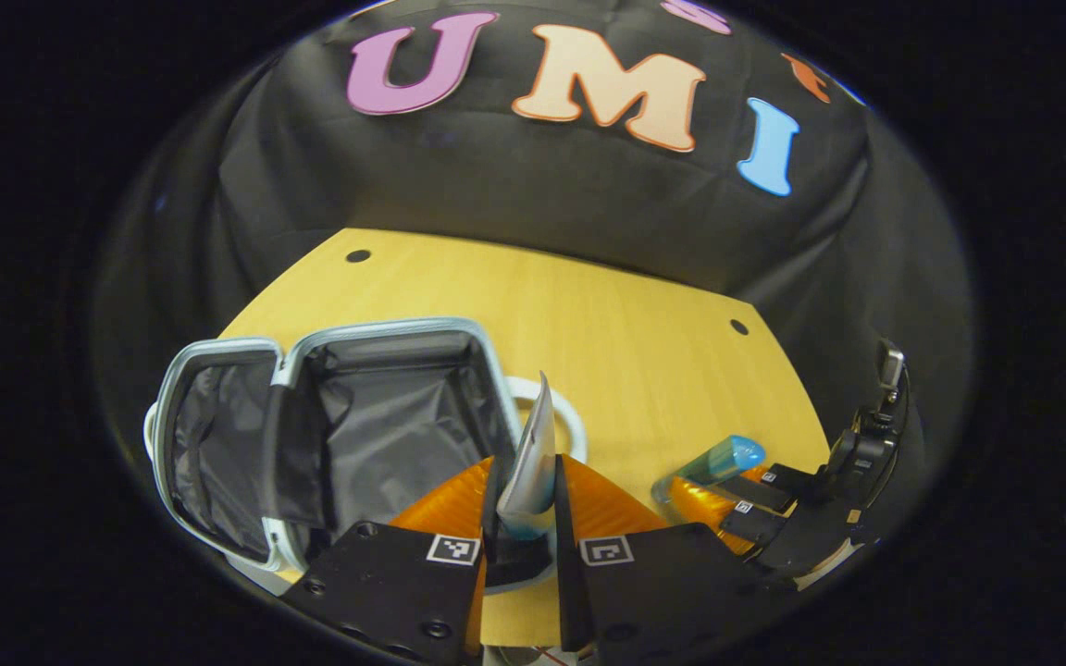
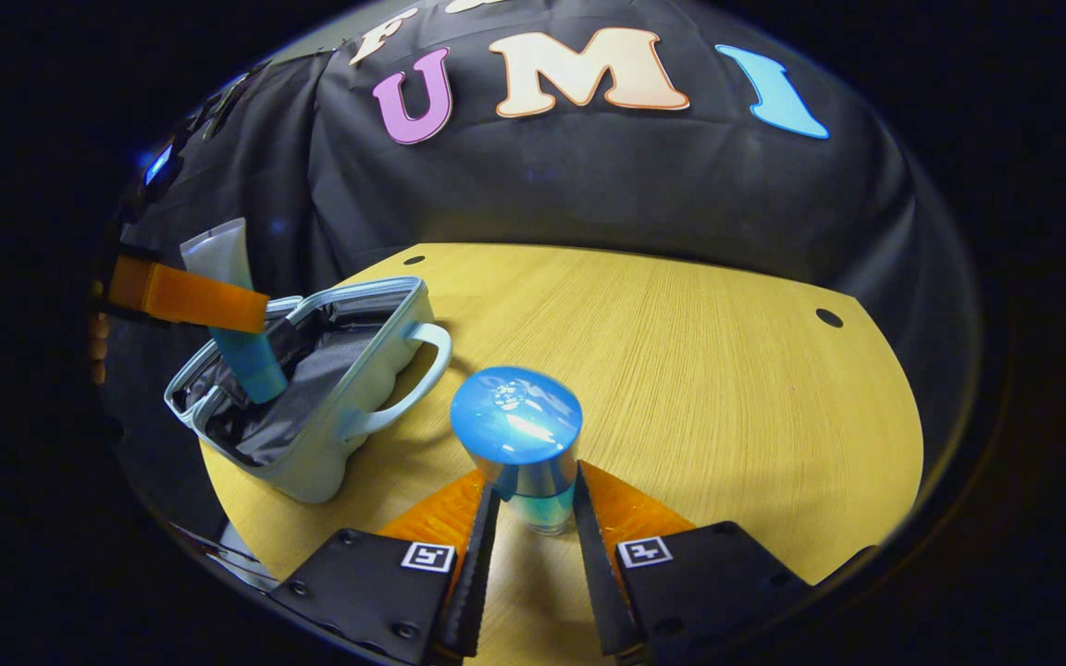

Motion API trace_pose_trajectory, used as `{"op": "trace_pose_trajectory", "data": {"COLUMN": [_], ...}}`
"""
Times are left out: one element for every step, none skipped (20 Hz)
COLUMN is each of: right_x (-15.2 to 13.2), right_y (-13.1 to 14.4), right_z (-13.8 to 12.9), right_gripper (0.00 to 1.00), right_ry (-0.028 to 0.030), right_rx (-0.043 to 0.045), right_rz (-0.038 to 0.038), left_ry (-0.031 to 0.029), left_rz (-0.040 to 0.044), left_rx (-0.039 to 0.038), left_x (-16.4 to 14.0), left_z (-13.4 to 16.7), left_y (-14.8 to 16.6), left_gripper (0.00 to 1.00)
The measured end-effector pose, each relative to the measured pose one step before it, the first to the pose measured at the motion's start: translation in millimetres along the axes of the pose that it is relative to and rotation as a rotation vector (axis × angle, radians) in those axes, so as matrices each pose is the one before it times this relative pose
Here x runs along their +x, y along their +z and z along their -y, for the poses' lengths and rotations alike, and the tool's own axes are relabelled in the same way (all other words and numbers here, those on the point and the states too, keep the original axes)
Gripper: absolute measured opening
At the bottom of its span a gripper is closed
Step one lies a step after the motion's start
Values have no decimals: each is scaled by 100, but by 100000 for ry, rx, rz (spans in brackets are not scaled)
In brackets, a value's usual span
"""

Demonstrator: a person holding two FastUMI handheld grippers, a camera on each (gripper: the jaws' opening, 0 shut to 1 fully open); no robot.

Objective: First open the suitcase, pack the skin care products into it, and then close the suitcase.

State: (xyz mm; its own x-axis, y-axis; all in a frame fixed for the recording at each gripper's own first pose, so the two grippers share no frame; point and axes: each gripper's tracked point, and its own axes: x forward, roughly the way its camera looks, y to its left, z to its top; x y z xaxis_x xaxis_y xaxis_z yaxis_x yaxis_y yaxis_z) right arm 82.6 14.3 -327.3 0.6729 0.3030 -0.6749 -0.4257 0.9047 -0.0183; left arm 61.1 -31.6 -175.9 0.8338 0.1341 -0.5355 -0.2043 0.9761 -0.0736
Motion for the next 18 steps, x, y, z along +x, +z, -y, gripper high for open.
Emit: {"op": "trace_pose_trajectory", "data": {"right_x": [-80,-43,-19,111,31,-251,-94,-96,-370,-412,-497,-520,-659,-691,-616,-647,-541,-422], "right_y": [31,-226,127,70,-36,-15,-4,-87,185,401,469,392,705,795,834,713,648,549], "right_z": [132,-134,26,4,24,-2,-13,-39,-178,-318,-352,-523,-640,-797,-1081,-1344,-1420,-1584], "right_gripper": [48,47,45,41,41,40,42,42,41,39,41,39,39,41,41,39,41,41], "right_ry": [-579,-428,-375,-563,-263,-172,-339,-193,305,228,451,295,506,699,1116,2149,2280,2728], "right_rx": [-1351,-1354,-675,-225,76,7,160,88,463,878,1353,1633,1450,1185,1244,1130,1253,453], "right_rz": [88,-157,-44,-310,-422,-777,-860,-1146,-252,409,97,53,576,903,782,381,333,42], "left_ry": [1100,1314,1376,2279,2425,1688,1168,1198,815,-197,-787,-1027,-726,-288,-101,-606,-390,-553], "left_rz": [-2098,-1695,-2263,-2765,-3117,-3167,-3919,-3234,-2403,-1368,-1922,-2213,-2017,-1653,-1356,-1896,-2010,-1304], "left_rx": [-2051,-1559,-647,-168,420,450,209,-625,-1150,-1266,-1496,-1363,-872,-192,-255,272,208,227], "left_x": [-313,-243,-140,-166,207,303,245,331,464,568,322,365,359,360,300,269,331,325], "left_z": [-918,-992,-1095,-1321,-1347,-1050,-801,-730,-618,-242,-142,-204,-290,-282,-135,-122,-67,-48], "left_y": [-537,-445,-367,-655,-934,-832,-931,-754,-501,-199,-294,-299,-272,-90,-6,21,-42,136], "left_gripper": [25,25,25,25,25,25,25,25,25,25,25,25,25,25,25,25,25,25]}}
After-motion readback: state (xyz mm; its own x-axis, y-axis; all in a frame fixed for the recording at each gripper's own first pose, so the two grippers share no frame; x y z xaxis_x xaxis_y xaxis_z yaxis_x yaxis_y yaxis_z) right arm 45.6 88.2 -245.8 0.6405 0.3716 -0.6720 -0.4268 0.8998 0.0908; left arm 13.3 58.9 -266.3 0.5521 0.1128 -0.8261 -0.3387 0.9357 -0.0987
